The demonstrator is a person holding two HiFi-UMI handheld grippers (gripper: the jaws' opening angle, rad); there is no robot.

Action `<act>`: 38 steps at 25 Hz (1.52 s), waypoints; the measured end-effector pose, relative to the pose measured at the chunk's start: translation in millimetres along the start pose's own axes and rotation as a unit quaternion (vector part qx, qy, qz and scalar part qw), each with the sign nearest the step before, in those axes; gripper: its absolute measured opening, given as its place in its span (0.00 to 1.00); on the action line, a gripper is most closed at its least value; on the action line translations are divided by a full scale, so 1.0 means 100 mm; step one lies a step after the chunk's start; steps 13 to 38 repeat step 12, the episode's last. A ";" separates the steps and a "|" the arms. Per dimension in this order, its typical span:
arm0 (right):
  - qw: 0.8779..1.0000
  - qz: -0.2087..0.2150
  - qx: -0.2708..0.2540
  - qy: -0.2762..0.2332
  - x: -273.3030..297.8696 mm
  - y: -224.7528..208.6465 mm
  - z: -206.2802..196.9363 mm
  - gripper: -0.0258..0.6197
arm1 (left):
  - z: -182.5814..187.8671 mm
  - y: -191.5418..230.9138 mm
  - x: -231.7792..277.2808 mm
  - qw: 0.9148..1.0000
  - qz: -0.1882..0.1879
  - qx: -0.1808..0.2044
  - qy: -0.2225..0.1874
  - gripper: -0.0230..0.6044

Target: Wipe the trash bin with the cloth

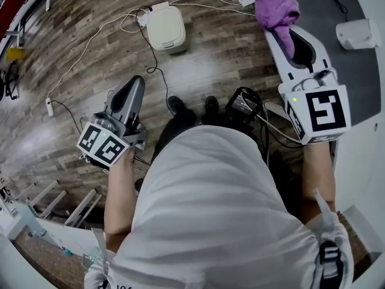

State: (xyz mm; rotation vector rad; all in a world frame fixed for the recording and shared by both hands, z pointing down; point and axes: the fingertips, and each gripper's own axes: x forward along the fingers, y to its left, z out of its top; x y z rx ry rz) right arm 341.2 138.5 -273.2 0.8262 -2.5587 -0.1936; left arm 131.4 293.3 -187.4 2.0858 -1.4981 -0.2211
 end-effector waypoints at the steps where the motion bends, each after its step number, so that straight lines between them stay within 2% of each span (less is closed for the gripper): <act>1: 1.000 0.003 -0.001 -0.001 -0.02 -0.01 -0.05 0.17 | -0.06 -0.06 0.02 1.000 0.002 -0.001 0.002 0.05; 6: 1.000 0.010 -0.003 -0.001 -0.07 -0.04 -0.23 0.17 | -0.29 -0.20 0.07 1.000 0.008 -0.007 0.018 0.05; 12: 1.000 -0.025 -0.006 0.010 -0.29 -0.20 -0.39 0.17 | -0.48 -0.22 0.09 0.999 -0.001 -0.012 0.035 0.05; 38: 1.000 -0.025 -0.006 0.010 -0.29 -0.20 -0.39 0.17 | -0.48 -0.22 0.09 0.999 -0.001 -0.012 0.035 0.05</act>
